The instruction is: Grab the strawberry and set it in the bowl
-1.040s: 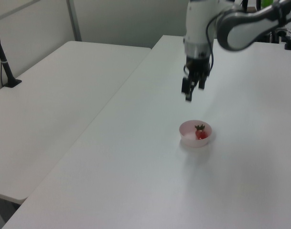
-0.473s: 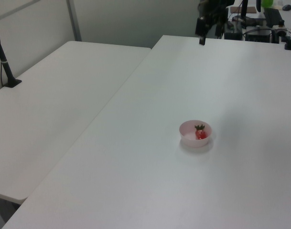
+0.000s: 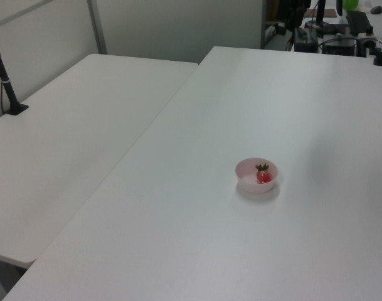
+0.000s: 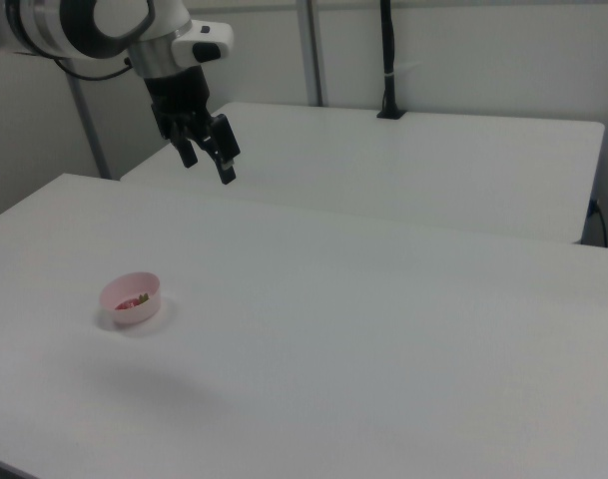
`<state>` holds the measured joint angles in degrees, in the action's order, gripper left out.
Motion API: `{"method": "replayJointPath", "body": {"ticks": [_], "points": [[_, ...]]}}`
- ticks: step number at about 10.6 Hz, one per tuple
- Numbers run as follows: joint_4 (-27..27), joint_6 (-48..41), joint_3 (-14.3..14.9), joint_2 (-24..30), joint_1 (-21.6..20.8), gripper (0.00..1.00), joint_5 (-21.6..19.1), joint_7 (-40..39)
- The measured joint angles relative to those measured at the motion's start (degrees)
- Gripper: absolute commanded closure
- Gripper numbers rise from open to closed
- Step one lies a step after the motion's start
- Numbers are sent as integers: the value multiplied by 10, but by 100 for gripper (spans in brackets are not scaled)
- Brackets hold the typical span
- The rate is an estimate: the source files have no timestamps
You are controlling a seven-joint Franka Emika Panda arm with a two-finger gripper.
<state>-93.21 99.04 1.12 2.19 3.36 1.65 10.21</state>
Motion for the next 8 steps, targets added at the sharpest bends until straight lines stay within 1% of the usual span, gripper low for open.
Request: {"method": "replayJointPath", "body": {"ticks": [2, 8], "points": [[0, 0, 6, 0, -6, 0, 0, -1], [0, 0, 4, 0, -3, 0, -1, -9]]}}
